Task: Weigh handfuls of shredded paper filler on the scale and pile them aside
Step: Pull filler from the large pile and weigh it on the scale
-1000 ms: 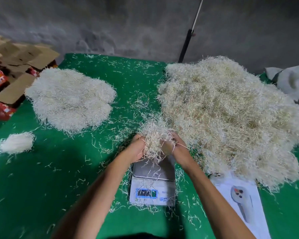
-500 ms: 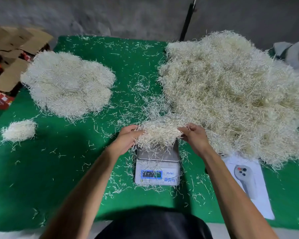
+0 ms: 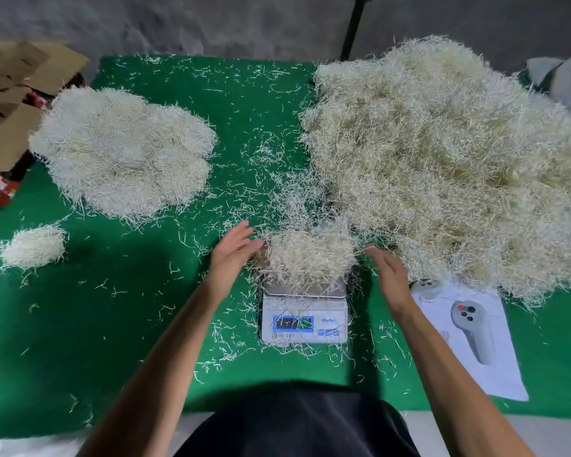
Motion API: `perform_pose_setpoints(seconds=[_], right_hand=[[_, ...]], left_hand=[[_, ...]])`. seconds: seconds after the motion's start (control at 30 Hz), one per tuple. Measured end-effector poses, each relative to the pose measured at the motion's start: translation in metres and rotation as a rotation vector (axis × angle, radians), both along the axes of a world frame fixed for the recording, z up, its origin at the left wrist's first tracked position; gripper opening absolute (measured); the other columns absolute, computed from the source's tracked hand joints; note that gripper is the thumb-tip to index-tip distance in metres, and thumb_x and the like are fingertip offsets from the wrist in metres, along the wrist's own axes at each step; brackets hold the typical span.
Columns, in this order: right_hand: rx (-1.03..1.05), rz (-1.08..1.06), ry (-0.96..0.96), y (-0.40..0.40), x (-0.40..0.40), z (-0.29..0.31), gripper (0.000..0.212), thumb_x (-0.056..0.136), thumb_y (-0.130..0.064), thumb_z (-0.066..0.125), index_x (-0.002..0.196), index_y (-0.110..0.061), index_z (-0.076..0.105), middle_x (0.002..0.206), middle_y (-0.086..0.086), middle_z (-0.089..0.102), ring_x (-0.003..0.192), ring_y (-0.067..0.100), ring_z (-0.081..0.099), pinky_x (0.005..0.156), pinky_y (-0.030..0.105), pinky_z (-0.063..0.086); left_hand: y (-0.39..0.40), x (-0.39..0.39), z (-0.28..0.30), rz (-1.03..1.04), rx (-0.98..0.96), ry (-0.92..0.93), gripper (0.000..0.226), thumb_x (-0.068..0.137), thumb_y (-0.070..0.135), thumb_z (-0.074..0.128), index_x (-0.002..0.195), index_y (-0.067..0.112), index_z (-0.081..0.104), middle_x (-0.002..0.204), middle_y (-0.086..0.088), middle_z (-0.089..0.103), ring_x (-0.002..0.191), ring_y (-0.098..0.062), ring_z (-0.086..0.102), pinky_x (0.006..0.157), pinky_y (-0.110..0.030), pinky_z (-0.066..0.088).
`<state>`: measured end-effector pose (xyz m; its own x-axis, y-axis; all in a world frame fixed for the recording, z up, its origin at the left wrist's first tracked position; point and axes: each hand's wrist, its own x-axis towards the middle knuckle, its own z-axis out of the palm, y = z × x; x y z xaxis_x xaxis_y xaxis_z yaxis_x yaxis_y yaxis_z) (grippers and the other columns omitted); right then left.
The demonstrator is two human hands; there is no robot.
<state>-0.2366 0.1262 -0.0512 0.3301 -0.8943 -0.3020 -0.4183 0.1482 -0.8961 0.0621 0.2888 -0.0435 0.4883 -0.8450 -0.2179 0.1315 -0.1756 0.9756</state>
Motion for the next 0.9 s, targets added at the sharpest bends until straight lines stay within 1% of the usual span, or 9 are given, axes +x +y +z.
perform_pose_setpoints(seconds=[0.1, 0.17, 0.2, 0.23, 0.3, 0.43, 0.63, 0.83, 0.9], right_hand=[[0.055, -0.013, -0.037, 0.016, -0.016, -0.022, 0.068, 0.09, -0.073, 0.056, 0.142, -0.029, 0.058, 0.139, -0.018, 0.056, 0.129, 0.004, 0.05, 0.114, 0.037, 0.03], [0.034, -0.005, 0.067, 0.029, -0.022, -0.039, 0.057, 0.099, -0.059, 0.055, 0.144, -0.024, 0.055, 0.143, -0.006, 0.057, 0.13, 0.011, 0.052, 0.112, 0.035, 0.036], [0.002, 0.014, 0.137, 0.036, -0.024, -0.049, 0.053, 0.102, -0.052, 0.054, 0.146, -0.021, 0.053, 0.147, -0.001, 0.055, 0.133, 0.016, 0.051, 0.113, 0.036, 0.037], [-0.031, 0.043, 0.197, 0.044, -0.027, -0.058, 0.051, 0.104, -0.047, 0.053, 0.147, -0.02, 0.051, 0.15, 0.0, 0.052, 0.137, 0.018, 0.048, 0.116, 0.039, 0.036], [-0.126, 0.105, 0.287, 0.059, -0.032, -0.071, 0.048, 0.107, -0.038, 0.051, 0.149, -0.017, 0.05, 0.157, 0.001, 0.044, 0.145, 0.02, 0.039, 0.122, 0.041, 0.028], [-0.335, 0.188, 0.425, 0.081, -0.035, -0.088, 0.044, 0.104, -0.008, 0.051, 0.148, -0.002, 0.05, 0.162, 0.013, 0.037, 0.152, 0.031, 0.03, 0.126, 0.047, 0.022], [-0.391, 0.203, 0.532, 0.086, -0.029, -0.095, 0.046, 0.104, -0.005, 0.047, 0.15, -0.004, 0.048, 0.164, 0.011, 0.034, 0.154, 0.029, 0.027, 0.126, 0.048, 0.024], [-0.405, 0.168, 0.443, 0.086, -0.029, -0.098, 0.044, 0.103, -0.002, 0.048, 0.147, -0.002, 0.051, 0.162, 0.011, 0.038, 0.152, 0.03, 0.031, 0.126, 0.045, 0.023], [-0.318, 0.019, 0.314, 0.086, -0.028, -0.093, 0.04, 0.101, 0.002, 0.046, 0.139, 0.001, 0.057, 0.151, 0.015, 0.05, 0.143, 0.033, 0.043, 0.123, 0.044, 0.031]], left_hand=[[0.022, -0.001, -0.021, 0.033, 0.055, -0.157, 0.054, 0.099, 0.025, 0.064, 0.15, 0.021, 0.045, 0.145, -0.001, 0.057, 0.114, 0.0, 0.063, 0.105, -0.03, 0.05], [0.039, -0.008, -0.048, 0.008, 0.288, -0.349, 0.05, 0.101, 0.023, 0.06, 0.15, 0.023, 0.046, 0.154, -0.016, 0.044, 0.111, -0.01, 0.064, 0.102, -0.038, 0.052], [0.05, -0.015, -0.063, -0.064, 0.411, -0.494, 0.052, 0.103, 0.025, 0.055, 0.153, 0.025, 0.04, 0.162, -0.013, 0.03, 0.134, -0.02, 0.052, 0.115, -0.044, 0.039], [0.062, -0.023, -0.079, -0.146, 0.497, -0.66, 0.053, 0.106, 0.028, 0.048, 0.156, 0.027, 0.032, 0.168, -0.005, 0.014, 0.152, -0.022, 0.025, 0.125, -0.046, 0.017], [0.077, -0.038, -0.102, -0.178, 0.52, -0.862, 0.053, 0.109, 0.032, 0.035, 0.16, 0.028, 0.019, 0.169, 0.005, -0.004, 0.155, -0.012, -0.01, 0.127, -0.043, -0.007], [0.083, -0.059, -0.112, -0.075, 0.515, -0.875, 0.053, 0.109, 0.021, 0.034, 0.159, 0.028, 0.019, 0.169, 0.009, -0.003, 0.154, -0.008, -0.014, 0.126, -0.041, -0.01], [0.08, -0.065, -0.113, -0.043, 0.554, -0.91, 0.057, 0.107, 0.012, 0.036, 0.16, 0.027, 0.02, 0.169, 0.007, -0.002, 0.154, -0.009, -0.012, 0.126, -0.043, -0.007], [0.08, -0.064, -0.115, -0.007, 0.514, -0.869, 0.052, 0.108, 0.017, 0.037, 0.159, 0.027, 0.028, 0.169, 0.009, 0.006, 0.155, -0.007, -0.007, 0.127, -0.041, -0.007], [0.08, -0.063, -0.116, 0.001, 0.495, -0.846, 0.051, 0.108, 0.018, 0.039, 0.158, 0.028, 0.031, 0.168, 0.01, 0.009, 0.155, -0.006, -0.004, 0.127, -0.04, -0.006]])
